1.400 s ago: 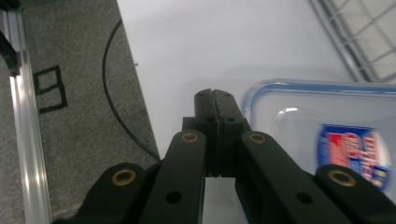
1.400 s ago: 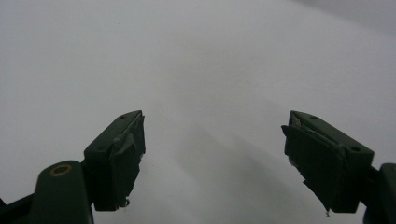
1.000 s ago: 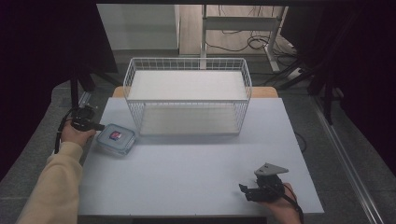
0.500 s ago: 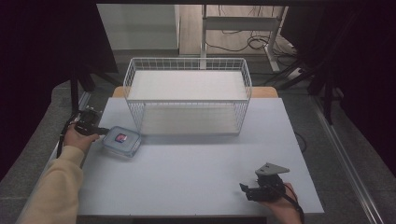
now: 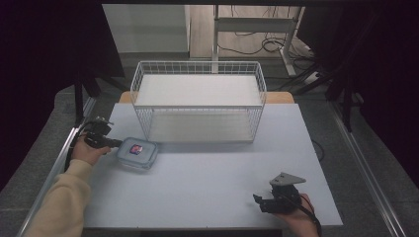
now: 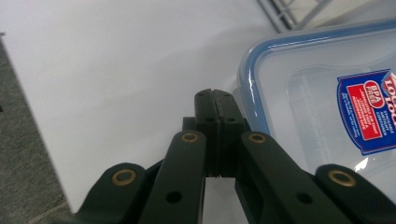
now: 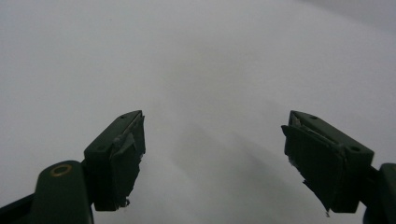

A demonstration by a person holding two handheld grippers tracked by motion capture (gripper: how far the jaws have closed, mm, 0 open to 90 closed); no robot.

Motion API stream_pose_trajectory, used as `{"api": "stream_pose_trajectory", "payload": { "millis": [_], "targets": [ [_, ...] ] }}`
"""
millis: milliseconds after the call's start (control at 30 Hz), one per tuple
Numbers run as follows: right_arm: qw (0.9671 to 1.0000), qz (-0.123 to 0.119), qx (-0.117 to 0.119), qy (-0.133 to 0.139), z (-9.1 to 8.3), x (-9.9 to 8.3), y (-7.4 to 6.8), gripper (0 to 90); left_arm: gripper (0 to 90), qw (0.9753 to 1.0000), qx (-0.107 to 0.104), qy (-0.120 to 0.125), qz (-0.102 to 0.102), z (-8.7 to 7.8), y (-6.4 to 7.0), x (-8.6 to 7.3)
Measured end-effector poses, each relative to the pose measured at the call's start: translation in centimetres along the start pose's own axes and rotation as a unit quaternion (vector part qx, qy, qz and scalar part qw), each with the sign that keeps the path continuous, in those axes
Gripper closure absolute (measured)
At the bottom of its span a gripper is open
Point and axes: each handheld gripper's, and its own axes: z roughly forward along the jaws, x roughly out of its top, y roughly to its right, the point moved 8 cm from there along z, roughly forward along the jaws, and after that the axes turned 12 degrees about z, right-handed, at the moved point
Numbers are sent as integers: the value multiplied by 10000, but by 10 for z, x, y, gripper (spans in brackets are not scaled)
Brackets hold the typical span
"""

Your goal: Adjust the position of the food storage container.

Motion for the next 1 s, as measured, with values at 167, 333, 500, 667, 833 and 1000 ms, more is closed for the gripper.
{"api": "stream_pose_trajectory", "payload": {
  "millis": [167,333,500,667,833,1000],
  "targets": [
    [10000,-5,-2,-3,-1,0,0,206,899,9999,-57,40,86,1,13,5],
    [10000,-9,-13,-5,-1,0,0,207,899,9996,-204,103,176,4,28,10],
    [10000,-21,-23,56,-2,1,-1,208,898,9990,-299,102,309,8,44,14],
    [10000,-27,-26,46,-2,1,-1,208,899,9987,-381,153,296,11,60,18],
    [10000,-30,-23,48,-2,1,-1,209,900,9976,-566,191,348,15,79,23],
    [10000,-29,-19,31,-2,1,-1,209,900,9967,-661,186,431,17,96,24]
  ]
}}
